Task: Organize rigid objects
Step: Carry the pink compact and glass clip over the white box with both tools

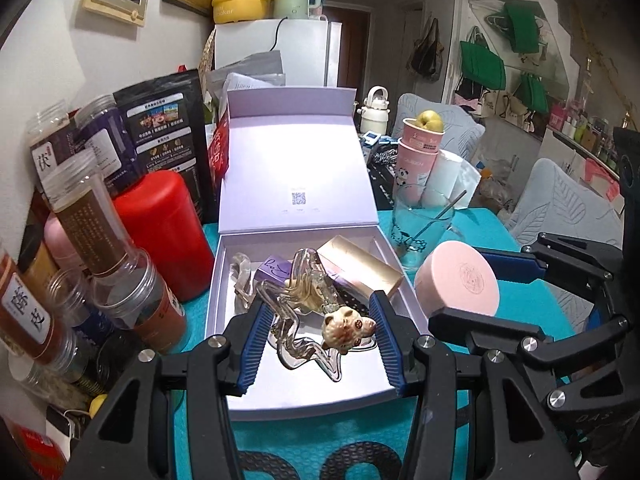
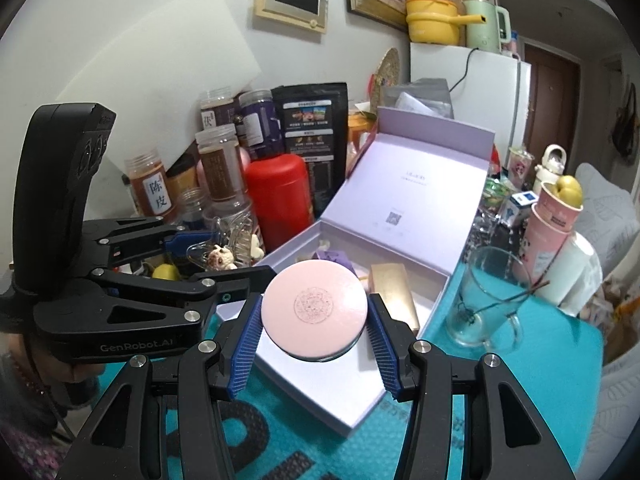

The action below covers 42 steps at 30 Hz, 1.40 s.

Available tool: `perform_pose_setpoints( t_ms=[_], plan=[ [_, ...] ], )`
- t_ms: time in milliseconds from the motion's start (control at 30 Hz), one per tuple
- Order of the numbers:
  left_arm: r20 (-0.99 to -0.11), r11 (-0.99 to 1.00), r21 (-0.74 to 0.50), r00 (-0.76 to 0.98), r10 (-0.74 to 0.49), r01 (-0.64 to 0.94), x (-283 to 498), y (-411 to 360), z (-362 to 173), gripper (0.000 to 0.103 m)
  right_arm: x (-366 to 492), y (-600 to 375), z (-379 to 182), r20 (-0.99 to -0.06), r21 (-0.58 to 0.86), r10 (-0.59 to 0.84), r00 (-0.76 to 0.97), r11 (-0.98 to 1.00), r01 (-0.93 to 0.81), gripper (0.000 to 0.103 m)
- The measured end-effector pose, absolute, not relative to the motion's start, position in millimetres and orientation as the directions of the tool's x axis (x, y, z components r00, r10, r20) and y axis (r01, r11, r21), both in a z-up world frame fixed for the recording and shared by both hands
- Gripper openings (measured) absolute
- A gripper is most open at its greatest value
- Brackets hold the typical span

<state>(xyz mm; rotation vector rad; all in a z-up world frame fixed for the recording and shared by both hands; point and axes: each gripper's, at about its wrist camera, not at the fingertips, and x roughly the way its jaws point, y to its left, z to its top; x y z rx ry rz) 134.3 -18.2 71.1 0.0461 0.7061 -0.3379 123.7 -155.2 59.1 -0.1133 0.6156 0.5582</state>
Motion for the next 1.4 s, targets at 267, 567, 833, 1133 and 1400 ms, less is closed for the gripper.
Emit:
perform_pose_setpoints(
  t_ms=[267,567,833,1133,1400],
  plan=[
    [-0.669,0.945,-0.07,0.687,-0.282,0.32,157,-13,56,0.049,147,-148,46,-0.597,0.071,0.455,0.661,0.851,-0.521,0.051],
    [-0.697,0.947,-0.068,0.665,-0.27,0.313,177,-10,38,0.049,169,-140,28,-0.616,0.077,0.444,0.651,0.856,-0.511,0.051],
    [-0.735,0.948,-0.059,0.629,-0.253,0.312,193,-11,18,0.049,182,-140,9,-0.645,0.081,0.42,0.639,0.868,-0.489,0.051],
    [-0.779,0.947,-0.037,0.584,-0.227,0.32,202,-19,-4,0.049,186,-144,-14,-0.682,0.103,0.41,0.606,0.874,-0.475,0.051],
    [-0.82,0.943,-0.014,0.536,-0.202,0.334,209,-26,-22,0.049,187,-142,-34,-0.714,0.109,0.395,0.578,0.878,-0.466,0.051]
  ],
)
